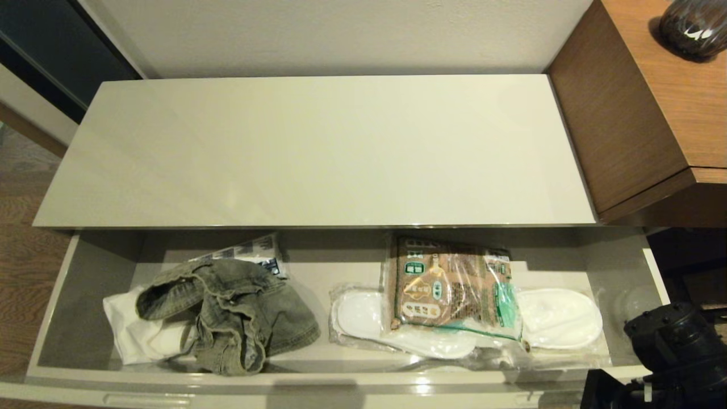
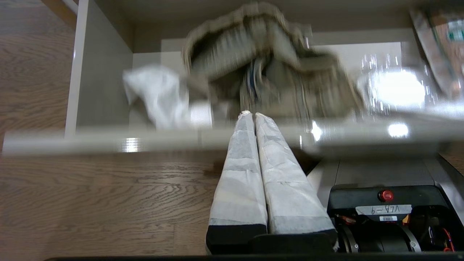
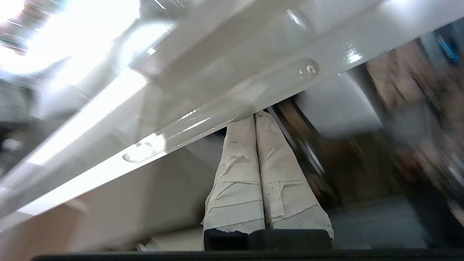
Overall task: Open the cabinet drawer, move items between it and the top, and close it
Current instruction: Close the drawer
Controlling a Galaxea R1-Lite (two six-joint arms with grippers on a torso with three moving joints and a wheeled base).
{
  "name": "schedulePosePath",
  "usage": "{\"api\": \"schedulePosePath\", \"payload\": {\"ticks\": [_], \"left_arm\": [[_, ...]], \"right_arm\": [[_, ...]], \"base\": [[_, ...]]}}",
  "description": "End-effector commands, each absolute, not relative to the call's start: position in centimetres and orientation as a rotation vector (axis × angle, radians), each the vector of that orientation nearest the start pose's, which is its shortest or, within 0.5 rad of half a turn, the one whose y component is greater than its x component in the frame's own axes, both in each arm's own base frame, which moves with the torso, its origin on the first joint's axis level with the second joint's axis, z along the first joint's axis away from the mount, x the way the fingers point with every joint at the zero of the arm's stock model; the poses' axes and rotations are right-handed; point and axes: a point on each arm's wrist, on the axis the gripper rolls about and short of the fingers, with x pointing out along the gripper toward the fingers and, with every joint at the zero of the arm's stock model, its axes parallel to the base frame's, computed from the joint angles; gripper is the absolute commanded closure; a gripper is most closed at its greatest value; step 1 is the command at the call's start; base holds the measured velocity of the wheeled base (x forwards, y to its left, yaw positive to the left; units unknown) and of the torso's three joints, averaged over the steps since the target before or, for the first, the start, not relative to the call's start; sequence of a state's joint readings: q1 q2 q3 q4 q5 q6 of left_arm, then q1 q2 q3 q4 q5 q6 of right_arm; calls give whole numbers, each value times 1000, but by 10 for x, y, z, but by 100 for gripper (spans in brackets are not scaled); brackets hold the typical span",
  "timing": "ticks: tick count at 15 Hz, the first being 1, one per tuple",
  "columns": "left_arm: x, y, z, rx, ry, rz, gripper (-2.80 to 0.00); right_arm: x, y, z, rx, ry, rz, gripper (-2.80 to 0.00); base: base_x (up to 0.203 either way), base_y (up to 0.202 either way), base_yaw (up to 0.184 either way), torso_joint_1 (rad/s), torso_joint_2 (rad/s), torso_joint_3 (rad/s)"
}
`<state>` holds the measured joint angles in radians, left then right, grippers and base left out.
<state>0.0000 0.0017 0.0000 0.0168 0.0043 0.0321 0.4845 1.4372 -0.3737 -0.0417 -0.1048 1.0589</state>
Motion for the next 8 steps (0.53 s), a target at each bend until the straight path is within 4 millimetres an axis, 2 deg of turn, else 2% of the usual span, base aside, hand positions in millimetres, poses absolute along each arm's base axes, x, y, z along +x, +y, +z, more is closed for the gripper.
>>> {"api": "schedulePosePath", "payload": {"ticks": [1, 5, 8], "left_arm": [[-23, 0, 74, 32, 20, 4, 0], [-23, 0, 74, 32, 22, 4, 0], [-23, 0, 74, 32, 22, 4, 0]], "right_arm": [[145, 73, 106, 697, 942, -180, 0], [150, 71, 142, 789, 717, -88, 0], [162, 73, 157, 840, 616, -48, 0]], "base": [[0, 0, 0, 0, 0, 0], [0, 0, 0, 0, 0, 0], [0, 0, 0, 0, 0, 0]]}}
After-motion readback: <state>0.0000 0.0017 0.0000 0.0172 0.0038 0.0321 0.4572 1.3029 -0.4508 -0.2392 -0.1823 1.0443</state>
